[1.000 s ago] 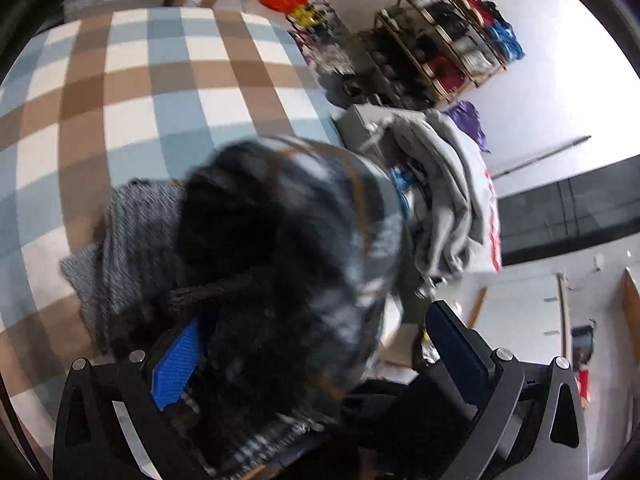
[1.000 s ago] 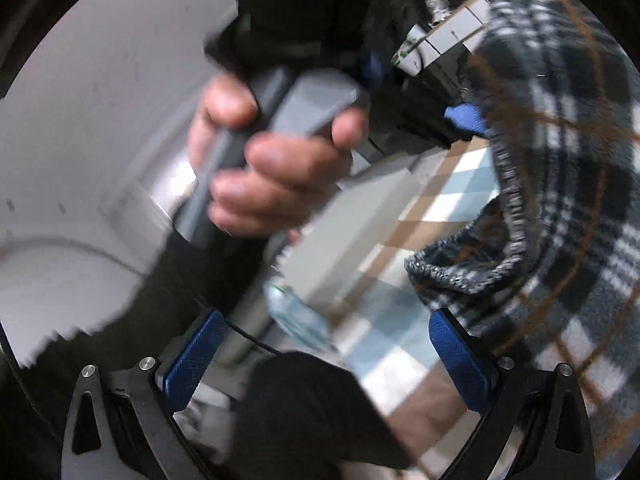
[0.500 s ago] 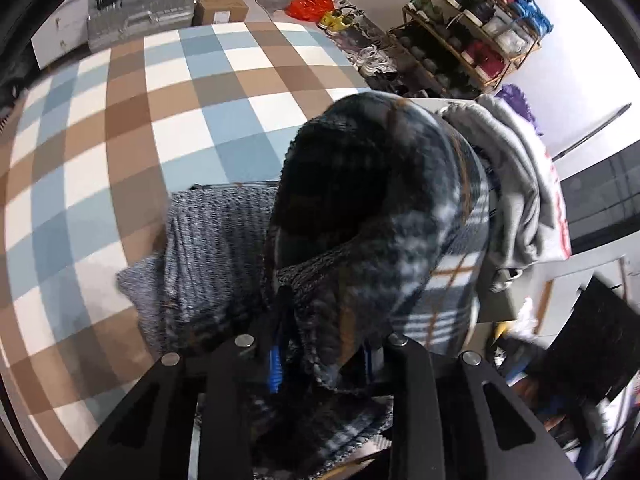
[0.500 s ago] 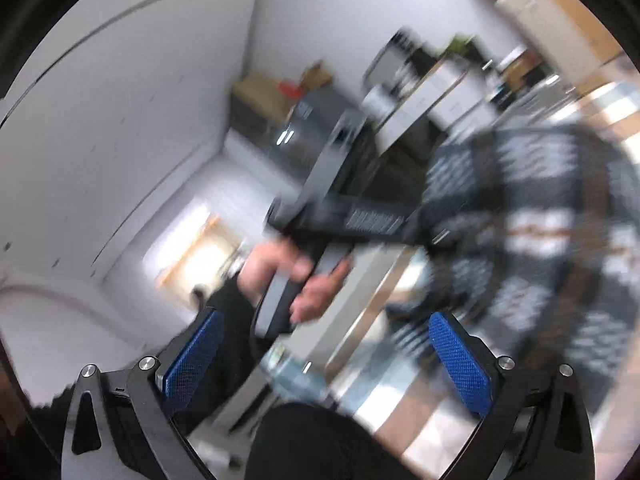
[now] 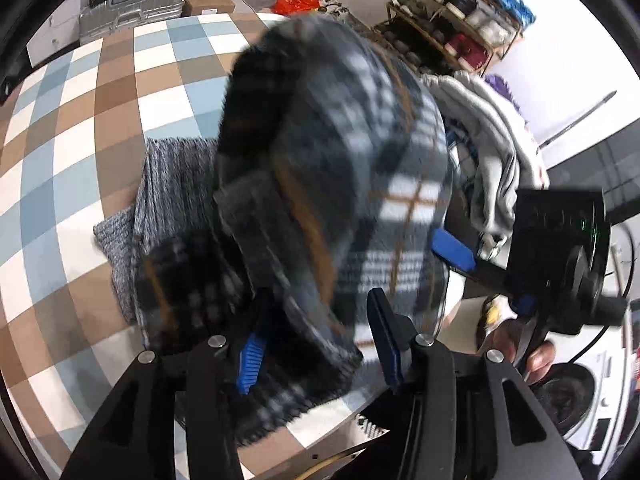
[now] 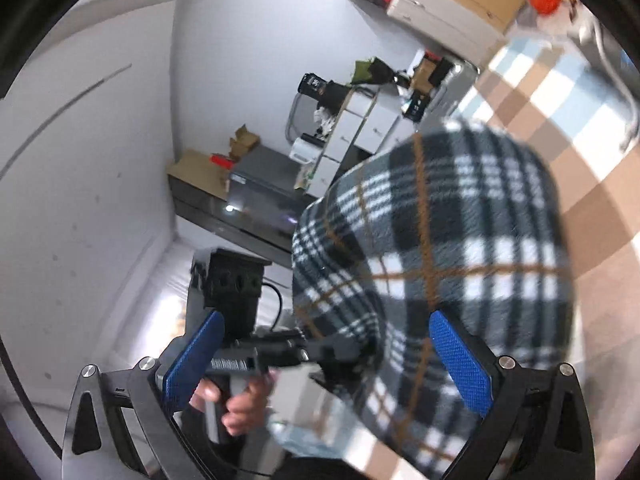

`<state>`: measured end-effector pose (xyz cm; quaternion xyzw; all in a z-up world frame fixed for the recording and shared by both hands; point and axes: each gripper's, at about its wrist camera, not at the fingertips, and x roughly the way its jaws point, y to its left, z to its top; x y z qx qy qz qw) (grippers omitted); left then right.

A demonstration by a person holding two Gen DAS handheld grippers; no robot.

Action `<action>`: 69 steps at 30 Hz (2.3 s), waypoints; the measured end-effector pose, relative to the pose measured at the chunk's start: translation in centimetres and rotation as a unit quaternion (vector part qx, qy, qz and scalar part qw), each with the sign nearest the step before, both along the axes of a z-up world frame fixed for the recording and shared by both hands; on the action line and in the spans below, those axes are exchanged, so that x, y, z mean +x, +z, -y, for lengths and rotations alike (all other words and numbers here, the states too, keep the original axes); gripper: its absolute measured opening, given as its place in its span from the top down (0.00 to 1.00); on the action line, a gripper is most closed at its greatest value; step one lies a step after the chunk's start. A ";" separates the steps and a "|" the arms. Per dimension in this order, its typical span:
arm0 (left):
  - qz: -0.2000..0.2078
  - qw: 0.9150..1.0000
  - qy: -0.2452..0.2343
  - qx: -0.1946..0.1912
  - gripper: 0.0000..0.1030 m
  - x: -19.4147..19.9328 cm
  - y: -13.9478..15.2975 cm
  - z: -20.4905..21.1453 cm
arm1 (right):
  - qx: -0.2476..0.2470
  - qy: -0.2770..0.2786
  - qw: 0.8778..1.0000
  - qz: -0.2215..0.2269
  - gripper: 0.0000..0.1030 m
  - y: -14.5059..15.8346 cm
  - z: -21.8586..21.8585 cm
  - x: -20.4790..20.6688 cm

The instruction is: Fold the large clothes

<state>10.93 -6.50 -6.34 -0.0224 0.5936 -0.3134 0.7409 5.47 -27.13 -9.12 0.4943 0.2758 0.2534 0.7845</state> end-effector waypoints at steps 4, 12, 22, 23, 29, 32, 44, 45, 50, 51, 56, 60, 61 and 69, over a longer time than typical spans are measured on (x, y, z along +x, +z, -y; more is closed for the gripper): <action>0.054 0.998 -0.025 0.008 0.59 -0.4 -0.5 -0.2 | -0.008 -0.004 1.000 -0.004 0.00 -0.1 0.3 0.3; 0.012 0.999 0.036 -0.034 0.94 2.1 -2.3 -5.1 | -0.023 0.014 0.999 -0.044 0.00 0.1 0.0 2.0; 0.028 0.996 0.090 -0.012 0.86 2.3 -5.4 -7.8 | -0.175 0.036 0.974 -0.141 0.00 0.2 -4.7 6.2; 0.028 0.995 0.096 -0.017 0.83 2.0 -5.2 -7.7 | -0.195 0.038 0.969 -0.150 0.00 0.2 -5.3 6.7; 0.113 0.980 0.162 0.007 0.71 -1.3 -0.6 -10.8 | -0.201 0.051 0.959 -0.193 0.00 0.0 -5.2 8.1; 0.154 0.972 0.179 -0.018 0.71 -3.7 1.7 -12.2 | -0.173 0.050 0.961 -0.212 0.00 -0.4 -4.5 8.7; 0.051 0.989 0.105 -0.092 0.48 -0.8 -8.3 -6.1 | -0.202 0.079 0.951 -0.218 0.00 2.8 -5.7 10.4; 0.044 0.989 0.099 -0.098 0.48 -0.6 -8.2 -6.4 | -0.234 0.079 0.947 -0.204 0.00 3.9 -6.0 10.2; 0.031 0.984 0.101 -0.142 0.50 -0.4 -8.9 -8.5 | -0.463 0.049 0.877 -0.124 0.01 9.4 -9.4 11.8; 0.034 0.985 0.098 -0.140 0.50 -0.6 -8.7 -8.6 | -0.480 0.061 0.865 -0.131 0.10 9.3 -10.2 13.0; 0.049 0.987 0.087 -0.124 0.50 -2.1 -7.8 -8.4 | -0.524 0.112 0.816 -0.216 0.69 4.8 -12.2 18.6; 0.050 0.989 0.082 -0.114 0.50 -2.2 -8.2 -7.6 | -0.544 0.153 0.787 -0.246 0.78 0.4 -13.0 20.0; 0.050 0.989 0.082 -0.113 0.50 -2.1 -8.2 -7.5 | -0.551 0.156 0.779 -0.255 0.79 -0.6 -13.2 20.3; 0.030 0.985 0.100 -0.134 0.50 -1.0 -8.4 -7.3 | -0.532 0.145 0.783 -0.286 0.83 -2.5 -12.7 22.2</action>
